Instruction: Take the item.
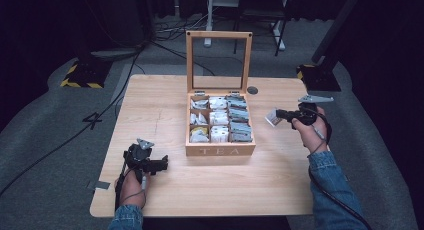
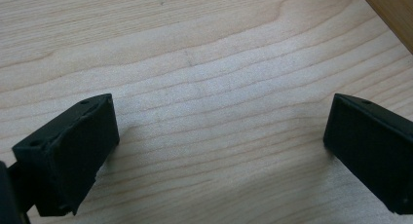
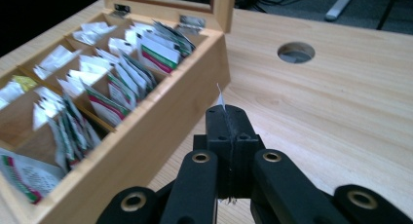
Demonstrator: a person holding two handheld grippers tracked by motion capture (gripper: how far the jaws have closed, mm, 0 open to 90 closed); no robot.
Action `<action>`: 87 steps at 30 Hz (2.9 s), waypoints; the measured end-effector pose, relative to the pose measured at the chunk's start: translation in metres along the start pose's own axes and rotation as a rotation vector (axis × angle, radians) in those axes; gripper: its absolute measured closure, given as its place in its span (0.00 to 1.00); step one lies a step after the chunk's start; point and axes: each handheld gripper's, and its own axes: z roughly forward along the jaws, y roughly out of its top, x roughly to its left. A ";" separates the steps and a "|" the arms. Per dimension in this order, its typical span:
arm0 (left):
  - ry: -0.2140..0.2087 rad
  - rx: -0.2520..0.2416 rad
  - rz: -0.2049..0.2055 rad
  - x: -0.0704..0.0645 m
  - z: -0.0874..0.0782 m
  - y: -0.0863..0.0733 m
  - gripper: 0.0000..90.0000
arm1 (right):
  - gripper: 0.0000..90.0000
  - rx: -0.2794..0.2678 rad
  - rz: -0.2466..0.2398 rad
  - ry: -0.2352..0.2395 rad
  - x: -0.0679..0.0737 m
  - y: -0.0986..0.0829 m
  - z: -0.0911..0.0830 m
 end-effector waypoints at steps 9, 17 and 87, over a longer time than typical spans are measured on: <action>0.000 0.000 0.000 0.000 0.000 0.000 0.00 | 1.00 0.068 0.026 -0.005 -0.005 -0.011 0.013; 0.000 -0.001 -0.001 0.000 0.000 0.000 0.00 | 1.00 0.118 0.041 -0.034 -0.006 -0.016 0.021; -0.001 -0.001 0.001 0.000 0.000 0.000 0.00 | 0.44 0.062 -0.191 0.091 0.075 -0.038 -0.025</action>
